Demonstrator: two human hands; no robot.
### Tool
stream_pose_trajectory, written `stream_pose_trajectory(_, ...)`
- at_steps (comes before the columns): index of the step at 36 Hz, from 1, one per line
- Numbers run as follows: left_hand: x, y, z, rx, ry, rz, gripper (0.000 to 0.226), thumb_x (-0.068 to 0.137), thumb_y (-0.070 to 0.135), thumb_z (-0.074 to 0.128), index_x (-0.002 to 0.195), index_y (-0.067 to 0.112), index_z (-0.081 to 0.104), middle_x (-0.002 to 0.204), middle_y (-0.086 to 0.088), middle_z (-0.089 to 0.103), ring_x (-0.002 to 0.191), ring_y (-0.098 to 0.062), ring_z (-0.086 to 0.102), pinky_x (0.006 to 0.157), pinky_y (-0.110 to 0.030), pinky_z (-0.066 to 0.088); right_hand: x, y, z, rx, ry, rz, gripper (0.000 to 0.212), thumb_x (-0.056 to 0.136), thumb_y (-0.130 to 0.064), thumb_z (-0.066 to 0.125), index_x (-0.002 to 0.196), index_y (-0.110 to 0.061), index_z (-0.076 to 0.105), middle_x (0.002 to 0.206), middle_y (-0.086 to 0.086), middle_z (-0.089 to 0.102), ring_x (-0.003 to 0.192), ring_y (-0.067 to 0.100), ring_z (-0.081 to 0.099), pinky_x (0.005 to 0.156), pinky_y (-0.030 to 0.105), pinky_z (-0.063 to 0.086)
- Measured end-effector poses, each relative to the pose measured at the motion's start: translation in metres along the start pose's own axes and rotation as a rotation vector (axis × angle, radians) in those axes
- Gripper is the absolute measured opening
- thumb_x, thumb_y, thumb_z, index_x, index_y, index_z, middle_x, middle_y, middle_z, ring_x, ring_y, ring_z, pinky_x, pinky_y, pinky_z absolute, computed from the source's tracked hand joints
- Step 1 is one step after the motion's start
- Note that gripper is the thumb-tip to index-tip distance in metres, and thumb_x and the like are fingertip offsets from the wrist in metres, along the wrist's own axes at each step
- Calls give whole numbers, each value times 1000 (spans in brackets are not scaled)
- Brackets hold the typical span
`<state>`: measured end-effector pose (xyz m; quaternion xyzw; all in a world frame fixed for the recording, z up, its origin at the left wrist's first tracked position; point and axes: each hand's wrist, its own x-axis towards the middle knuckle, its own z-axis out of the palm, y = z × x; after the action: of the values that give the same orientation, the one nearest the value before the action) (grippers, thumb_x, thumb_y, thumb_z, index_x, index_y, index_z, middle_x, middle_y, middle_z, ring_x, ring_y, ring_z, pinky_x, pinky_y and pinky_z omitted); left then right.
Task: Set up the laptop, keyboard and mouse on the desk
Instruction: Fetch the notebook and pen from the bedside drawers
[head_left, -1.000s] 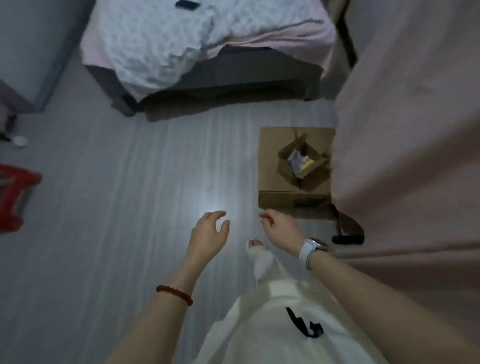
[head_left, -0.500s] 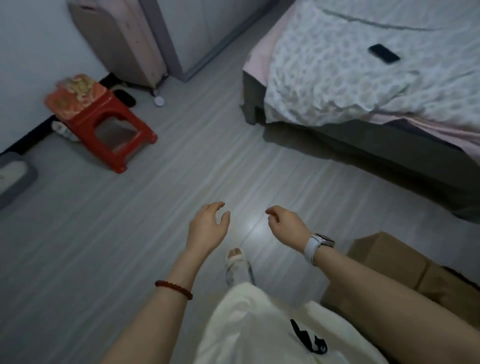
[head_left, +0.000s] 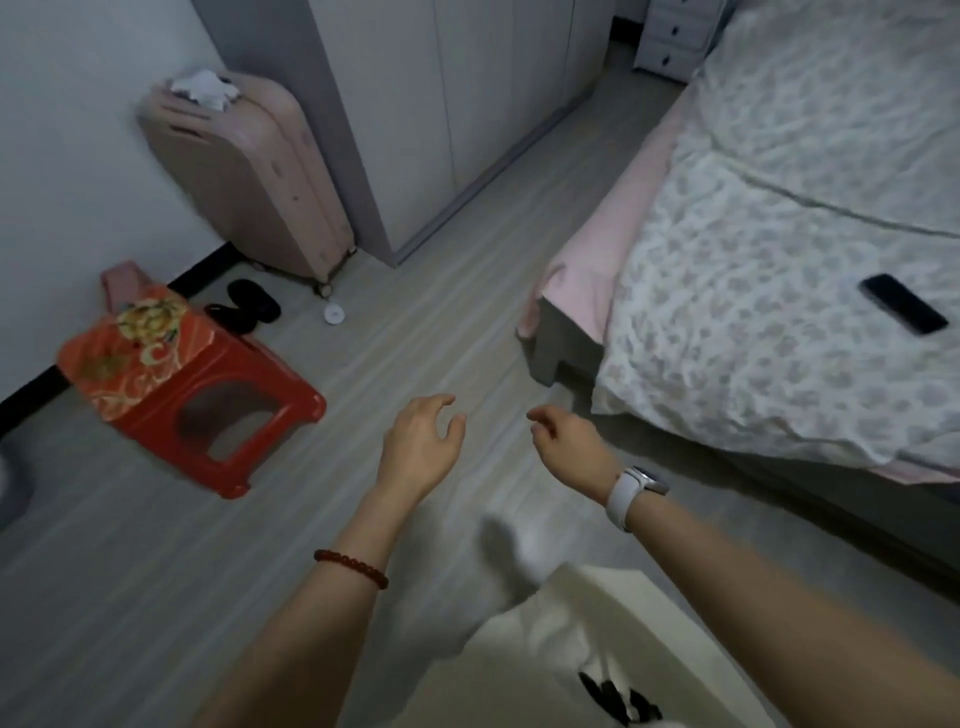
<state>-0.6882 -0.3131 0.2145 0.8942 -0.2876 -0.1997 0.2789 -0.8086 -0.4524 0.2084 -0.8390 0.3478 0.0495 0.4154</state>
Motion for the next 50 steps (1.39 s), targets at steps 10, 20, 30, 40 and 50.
stream_pose_trajectory(10, 316, 43, -30, 0, -41, 22, 38, 92, 26, 49, 126, 10, 51, 130, -11, 52, 120, -25, 48, 103, -40, 37, 295, -49, -88, 11, 49, 43, 30, 93, -16, 42, 119, -9, 56, 113, 15, 66, 105, 30, 60, 85, 27, 42)
stream_pose_trajectory(20, 608, 120, -122, 97, -17, 114, 35, 93, 24, 46, 123, 9, 53, 125, -12, 56, 116, -30, 51, 96, -37, 40, 572, -146, -236, 47, 109, 51, 32, 94, -12, 40, 123, -7, 53, 124, 15, 60, 114, 30, 55, 95, 31, 41)
stream_pose_trajectory(30, 912, 181, -144, -6, -9, 177, 38, 91, 32, 48, 126, 17, 50, 133, -9, 49, 119, -25, 48, 104, -40, 37, 836, -172, -346, 173, 226, 122, 30, 93, -8, 42, 121, -3, 54, 111, 19, 63, 105, 32, 58, 83, 25, 41)
stream_pose_trajectory(40, 1180, 389, -80, 107, -222, 543, 38, 90, 24, 52, 124, 7, 53, 127, -16, 55, 118, -29, 51, 100, -36, 40, 997, -131, -544, 275, 457, 322, 31, 95, -13, 41, 123, -9, 53, 111, 15, 65, 99, 28, 60, 78, 22, 41)
stream_pose_trajectory(50, 1410, 611, 32, 42, -268, 664, 37, 92, 24, 48, 126, 10, 52, 129, -12, 53, 118, -26, 50, 100, -33, 40, 1184, 10, -779, 243, 650, 406, 31, 93, -17, 44, 122, -13, 55, 103, 8, 65, 82, 20, 57, 66, 16, 36)
